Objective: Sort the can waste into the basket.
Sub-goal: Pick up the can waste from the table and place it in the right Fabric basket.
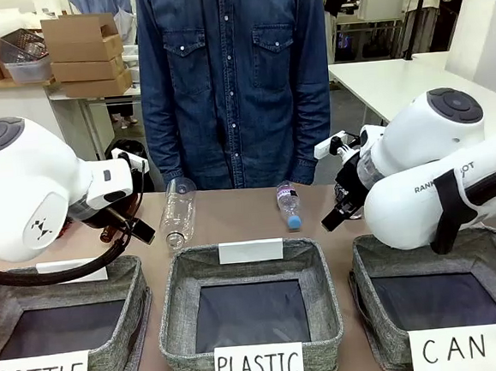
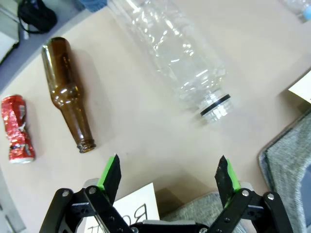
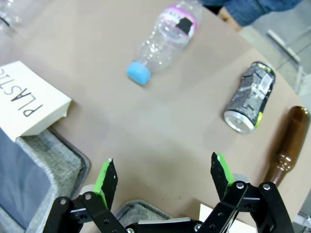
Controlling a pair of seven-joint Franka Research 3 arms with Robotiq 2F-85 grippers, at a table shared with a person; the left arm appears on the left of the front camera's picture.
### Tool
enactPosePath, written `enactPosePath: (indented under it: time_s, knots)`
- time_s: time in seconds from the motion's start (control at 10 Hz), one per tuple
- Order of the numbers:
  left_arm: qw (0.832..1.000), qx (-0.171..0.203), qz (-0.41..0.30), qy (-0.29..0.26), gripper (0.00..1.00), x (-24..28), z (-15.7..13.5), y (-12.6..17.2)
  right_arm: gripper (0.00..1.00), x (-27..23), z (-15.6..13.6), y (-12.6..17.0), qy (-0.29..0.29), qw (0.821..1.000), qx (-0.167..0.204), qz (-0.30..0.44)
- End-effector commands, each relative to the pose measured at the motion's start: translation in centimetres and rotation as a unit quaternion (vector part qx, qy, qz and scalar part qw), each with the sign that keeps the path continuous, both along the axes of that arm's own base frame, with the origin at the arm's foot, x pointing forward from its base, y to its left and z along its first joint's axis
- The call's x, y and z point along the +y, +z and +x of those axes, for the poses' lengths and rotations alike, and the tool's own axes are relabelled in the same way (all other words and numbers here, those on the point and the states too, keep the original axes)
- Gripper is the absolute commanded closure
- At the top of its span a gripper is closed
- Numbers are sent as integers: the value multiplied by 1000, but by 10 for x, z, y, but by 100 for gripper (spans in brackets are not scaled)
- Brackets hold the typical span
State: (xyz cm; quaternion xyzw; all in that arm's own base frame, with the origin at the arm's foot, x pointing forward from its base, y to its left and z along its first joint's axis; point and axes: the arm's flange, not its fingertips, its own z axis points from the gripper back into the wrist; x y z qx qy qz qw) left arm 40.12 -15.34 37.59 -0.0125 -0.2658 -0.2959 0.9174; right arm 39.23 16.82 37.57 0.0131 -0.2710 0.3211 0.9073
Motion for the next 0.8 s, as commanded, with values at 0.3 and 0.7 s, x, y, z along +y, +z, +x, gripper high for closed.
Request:
enactPosePath:
  time_s: [0.3, 0.7]
  knots:
    - [996, -76, 44, -24, 0, -39, -208, 134, 0, -98, -135, 157, 16, 996, -65, 52]
    - [995, -83, 46, -33, 0, -72, -184, 184, 0, -81, -107, 205, 11, 996, -69, 62]
